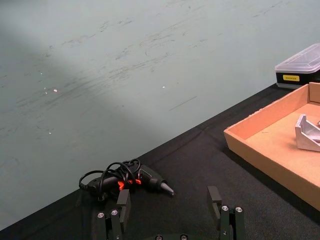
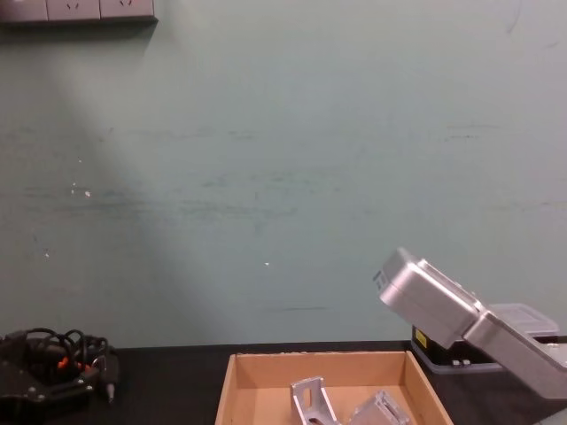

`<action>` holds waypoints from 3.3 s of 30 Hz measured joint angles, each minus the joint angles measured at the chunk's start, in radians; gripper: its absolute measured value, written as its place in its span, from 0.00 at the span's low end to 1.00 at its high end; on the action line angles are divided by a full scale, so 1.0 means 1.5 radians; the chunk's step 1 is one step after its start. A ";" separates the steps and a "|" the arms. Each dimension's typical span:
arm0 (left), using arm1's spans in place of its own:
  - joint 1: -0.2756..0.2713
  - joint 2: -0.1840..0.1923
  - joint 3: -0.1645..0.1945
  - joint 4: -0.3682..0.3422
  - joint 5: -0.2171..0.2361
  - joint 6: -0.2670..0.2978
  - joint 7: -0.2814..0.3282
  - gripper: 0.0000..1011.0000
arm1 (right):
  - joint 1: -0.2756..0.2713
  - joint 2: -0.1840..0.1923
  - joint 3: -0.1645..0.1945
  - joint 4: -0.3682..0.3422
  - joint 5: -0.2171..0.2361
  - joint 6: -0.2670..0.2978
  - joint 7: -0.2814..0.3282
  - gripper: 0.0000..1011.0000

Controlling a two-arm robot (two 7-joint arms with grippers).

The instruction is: Use one hand to pick up the angle iron from the table and place it into the box.

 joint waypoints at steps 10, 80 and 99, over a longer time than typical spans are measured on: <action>0.000 0.000 0.000 0.000 0.000 0.000 0.000 0.99 | -0.001 -0.002 0.004 -0.003 0.005 0.000 -0.005 0.06; 0.000 0.000 0.000 0.000 0.000 0.000 0.000 0.99 | -0.021 -0.058 0.180 0.092 -0.051 -0.023 -0.180 0.54; 0.000 0.000 0.000 0.000 0.000 0.000 0.000 0.99 | -0.025 -0.055 0.194 0.080 -0.055 -0.026 -0.181 0.99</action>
